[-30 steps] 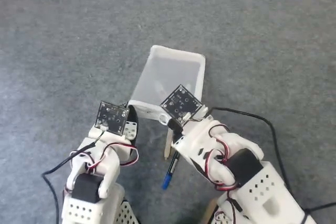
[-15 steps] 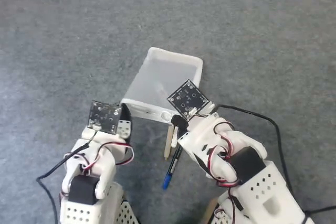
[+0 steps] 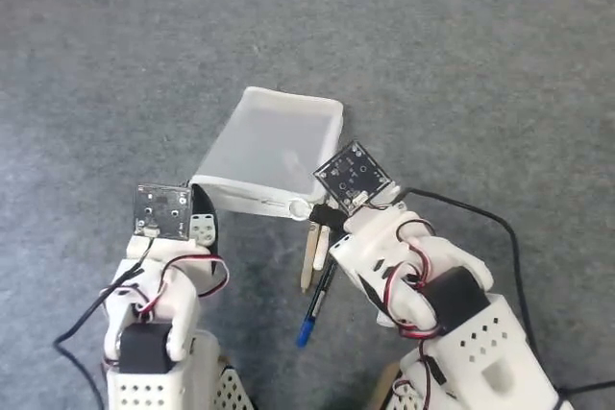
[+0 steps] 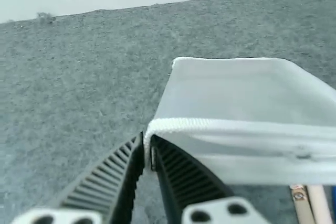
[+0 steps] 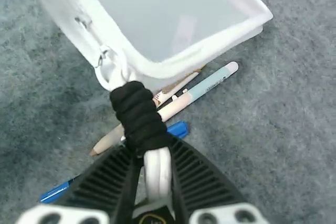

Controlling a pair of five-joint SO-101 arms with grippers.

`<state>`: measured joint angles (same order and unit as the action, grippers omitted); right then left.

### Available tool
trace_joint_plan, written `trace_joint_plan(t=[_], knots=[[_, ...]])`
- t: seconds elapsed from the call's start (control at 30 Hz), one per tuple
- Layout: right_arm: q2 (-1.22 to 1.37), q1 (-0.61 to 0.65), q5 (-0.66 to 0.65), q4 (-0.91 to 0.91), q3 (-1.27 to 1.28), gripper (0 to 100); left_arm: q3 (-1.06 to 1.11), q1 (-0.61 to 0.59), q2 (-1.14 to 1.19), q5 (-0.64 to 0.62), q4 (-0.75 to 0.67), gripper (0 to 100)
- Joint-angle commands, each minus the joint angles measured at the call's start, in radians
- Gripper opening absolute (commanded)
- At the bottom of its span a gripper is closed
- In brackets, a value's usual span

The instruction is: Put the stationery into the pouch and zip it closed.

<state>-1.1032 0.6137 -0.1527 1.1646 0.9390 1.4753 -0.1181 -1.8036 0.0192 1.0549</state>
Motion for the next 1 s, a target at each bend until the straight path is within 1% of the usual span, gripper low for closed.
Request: trace_joint_plan(t=[0.0,0.37,0.77,0.9,0.97], knots=[[-0.048,-0.048,0.003,-0.028,-0.026,0.6,-0.082,-0.037,-0.018,-0.017,0.003,1],[-0.047,-0.091,0.011,-0.044,-0.026,0.6,-0.084,-0.091,-0.02,-0.018,-0.002,1],[-0.041,-0.091,0.021,-0.044,-0.026,0.6,-0.084,-0.092,-0.02,-0.018,-0.002,1],[-0.045,-0.091,0.028,-0.044,-0.026,0.6,-0.084,-0.127,-0.02,-0.041,-0.003,1],[-0.048,-0.091,0.029,-0.044,-0.026,0.6,-0.084,-0.126,-0.02,-0.048,-0.003,1]])
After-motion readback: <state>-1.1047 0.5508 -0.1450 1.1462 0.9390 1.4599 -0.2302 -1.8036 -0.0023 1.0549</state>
